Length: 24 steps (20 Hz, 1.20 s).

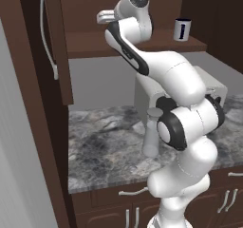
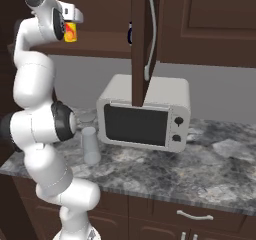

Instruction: There is a tray on the dining counter. Grab the cup, mug, and pitcher and place them on the tray. The pitcher may be placed next to the tray if it cannot fit the tray.

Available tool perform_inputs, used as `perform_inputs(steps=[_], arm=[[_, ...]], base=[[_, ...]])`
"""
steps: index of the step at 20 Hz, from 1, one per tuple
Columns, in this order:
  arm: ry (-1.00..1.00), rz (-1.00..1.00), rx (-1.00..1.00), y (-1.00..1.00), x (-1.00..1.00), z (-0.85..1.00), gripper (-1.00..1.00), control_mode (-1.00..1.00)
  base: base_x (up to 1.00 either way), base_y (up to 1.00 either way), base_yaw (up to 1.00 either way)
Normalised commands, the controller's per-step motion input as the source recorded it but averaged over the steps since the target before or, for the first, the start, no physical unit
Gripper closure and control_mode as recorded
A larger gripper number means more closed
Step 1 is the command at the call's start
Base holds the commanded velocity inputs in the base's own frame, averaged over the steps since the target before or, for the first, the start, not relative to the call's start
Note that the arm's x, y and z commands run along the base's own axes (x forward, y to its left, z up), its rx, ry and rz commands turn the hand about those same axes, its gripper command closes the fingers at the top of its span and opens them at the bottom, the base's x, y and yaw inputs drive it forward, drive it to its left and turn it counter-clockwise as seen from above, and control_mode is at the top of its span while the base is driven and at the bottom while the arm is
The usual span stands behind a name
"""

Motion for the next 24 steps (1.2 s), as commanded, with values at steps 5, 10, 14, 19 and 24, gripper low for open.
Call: perform_inputs(steps=[5, 10, 14, 19, 24], arm=[[0.00, 0.02, 0.00, 0.00, 0.20, 0.00, -1.00, -1.00], [0.00, 0.02, 0.00, 0.00, 0.16, 0.00, -1.00, -1.00], [0.00, 0.03, 0.00, 0.00, 0.11, -0.01, -1.00, -1.00], [0.00, 0.02, 0.00, 0.00, 0.12, -0.02, -1.00, -1.00], [0.00, 0.02, 0.00, 0.00, 0.14, -0.09, 1.00, -1.00]], base=[[0.00, 0.00, 0.00], [0.00, 0.00, 0.00], [0.00, 0.00, 0.00], [0.00, 0.00, 0.00], [0.00, 0.00, 0.00]])
